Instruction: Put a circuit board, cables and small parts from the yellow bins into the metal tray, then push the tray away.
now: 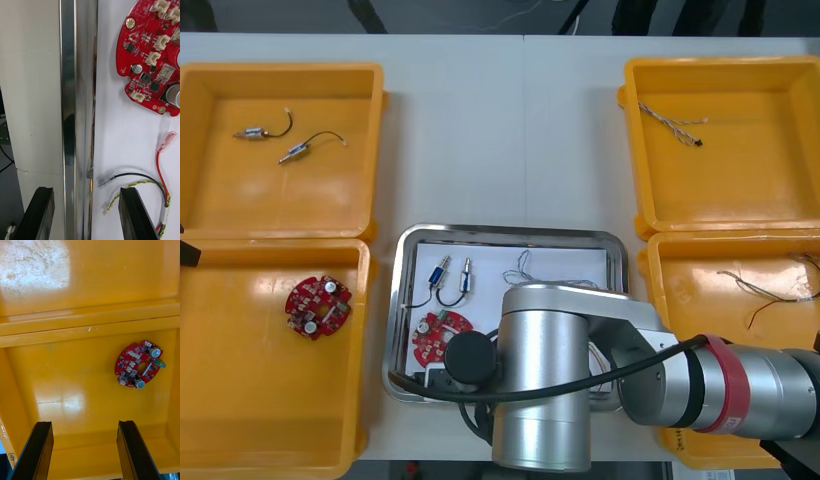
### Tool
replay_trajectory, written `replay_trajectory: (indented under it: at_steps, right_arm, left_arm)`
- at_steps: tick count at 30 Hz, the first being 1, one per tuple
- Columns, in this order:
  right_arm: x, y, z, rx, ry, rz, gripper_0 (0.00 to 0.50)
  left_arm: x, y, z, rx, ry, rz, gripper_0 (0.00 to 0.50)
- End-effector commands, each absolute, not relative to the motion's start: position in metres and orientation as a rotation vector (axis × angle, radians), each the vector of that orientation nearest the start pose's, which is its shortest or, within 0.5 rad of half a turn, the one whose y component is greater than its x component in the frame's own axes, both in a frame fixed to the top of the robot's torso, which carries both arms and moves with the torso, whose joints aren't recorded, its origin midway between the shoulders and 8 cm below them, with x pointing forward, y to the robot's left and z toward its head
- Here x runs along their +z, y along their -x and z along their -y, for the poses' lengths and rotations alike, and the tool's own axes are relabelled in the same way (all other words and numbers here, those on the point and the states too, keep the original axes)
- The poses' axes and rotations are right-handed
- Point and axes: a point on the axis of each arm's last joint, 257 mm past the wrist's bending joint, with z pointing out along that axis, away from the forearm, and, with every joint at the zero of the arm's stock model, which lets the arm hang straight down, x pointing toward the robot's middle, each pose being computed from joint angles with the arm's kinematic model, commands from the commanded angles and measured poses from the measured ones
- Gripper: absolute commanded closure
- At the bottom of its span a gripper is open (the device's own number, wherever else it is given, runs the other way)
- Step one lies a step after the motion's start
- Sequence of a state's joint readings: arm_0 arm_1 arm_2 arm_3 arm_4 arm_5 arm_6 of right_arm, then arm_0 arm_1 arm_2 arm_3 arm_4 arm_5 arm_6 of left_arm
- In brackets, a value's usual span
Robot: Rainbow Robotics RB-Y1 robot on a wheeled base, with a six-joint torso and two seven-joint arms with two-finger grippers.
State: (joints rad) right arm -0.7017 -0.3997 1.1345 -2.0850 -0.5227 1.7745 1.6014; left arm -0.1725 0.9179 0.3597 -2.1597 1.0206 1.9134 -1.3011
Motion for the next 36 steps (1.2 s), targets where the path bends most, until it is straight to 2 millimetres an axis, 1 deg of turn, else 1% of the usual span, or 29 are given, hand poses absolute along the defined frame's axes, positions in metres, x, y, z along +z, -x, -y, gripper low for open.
replay_trajectory:
  at_steps: [1,4,12,16,24,31,33,36]
  right_arm:
    - [-0.320,-0.262,-0.006,-0.203,2.036,-1.998,0.000]
    - [-0.326,-0.258,-0.006,-0.195,2.030,-2.004,0.000]
    - [-0.337,-0.253,-0.015,-0.205,2.003,-1.992,0.000]
    - [-0.339,-0.256,-0.022,-0.211,1.989,-1.985,0.000]
    - [-0.347,-0.264,-0.029,-0.216,1.966,-1.973,0.000]
    - [-0.348,-0.270,-0.022,-0.247,1.957,-1.976,0.000]
    - [-0.348,-0.276,-0.016,-0.272,1.952,-1.974,0.000]
    - [-0.350,-0.279,-0.012,-0.289,1.950,-1.975,0.000]
  left_arm:
    - [-0.121,-0.362,-0.402,0.099,-0.117,-2.675,0.000]
    - [-0.121,-0.362,-0.402,0.099,-0.117,-2.675,0.000]
    - [-0.121,-0.362,-0.402,0.099,-0.117,-2.675,0.000]
    - [-0.121,-0.362,-0.402,0.099,-0.117,-2.675,0.000]
    - [-0.121,-0.362,-0.402,0.099,-0.117,-2.675,0.000]
    - [-0.121,-0.362,-0.402,0.099,-0.117,-2.675,0.000]
    - [-0.121,-0.362,-0.402,0.099,-0.117,-2.675,0.000]
    - [-0.121,-0.362,-0.402,0.099,-0.117,-2.675,0.000]
